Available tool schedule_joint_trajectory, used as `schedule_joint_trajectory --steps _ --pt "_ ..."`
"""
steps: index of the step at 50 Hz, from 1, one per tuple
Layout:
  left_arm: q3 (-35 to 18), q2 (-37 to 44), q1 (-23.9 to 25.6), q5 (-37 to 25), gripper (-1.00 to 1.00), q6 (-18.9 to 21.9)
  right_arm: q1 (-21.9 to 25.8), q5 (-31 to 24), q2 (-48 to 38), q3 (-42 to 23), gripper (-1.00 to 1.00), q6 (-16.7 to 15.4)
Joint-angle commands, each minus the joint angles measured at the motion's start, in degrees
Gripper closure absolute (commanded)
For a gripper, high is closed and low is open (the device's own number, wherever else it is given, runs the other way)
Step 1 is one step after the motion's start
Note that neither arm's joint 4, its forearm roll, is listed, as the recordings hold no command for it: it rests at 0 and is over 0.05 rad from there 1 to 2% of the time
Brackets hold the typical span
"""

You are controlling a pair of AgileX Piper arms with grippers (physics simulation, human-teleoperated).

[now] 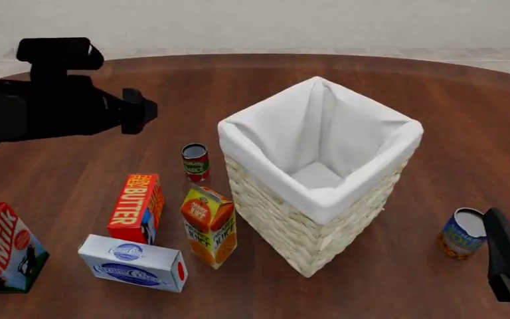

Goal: Pick up the tomato sauce, and put it in the basket.

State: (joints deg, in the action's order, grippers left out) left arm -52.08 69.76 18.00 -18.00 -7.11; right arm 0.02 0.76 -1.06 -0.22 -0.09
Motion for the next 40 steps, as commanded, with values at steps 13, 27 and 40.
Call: schedule_joint_trajectory --steps 13,27,40 --pt "-0.82 5.57 1.08 2.36 -1.0 0.66 0.0 -0.22 0.22 -0.01 -1.0 0.04" --pt "-2.36 9.41 0.22 4.24 -1.0 1.05 -0.01 -0.22 0.22 -0.01 -1.0 0.03" --pt "-3.76 12.14 -0.47 5.4 -1.0 1.13 -0.01 -0.22 0.21 -0.01 -1.0 0.03"
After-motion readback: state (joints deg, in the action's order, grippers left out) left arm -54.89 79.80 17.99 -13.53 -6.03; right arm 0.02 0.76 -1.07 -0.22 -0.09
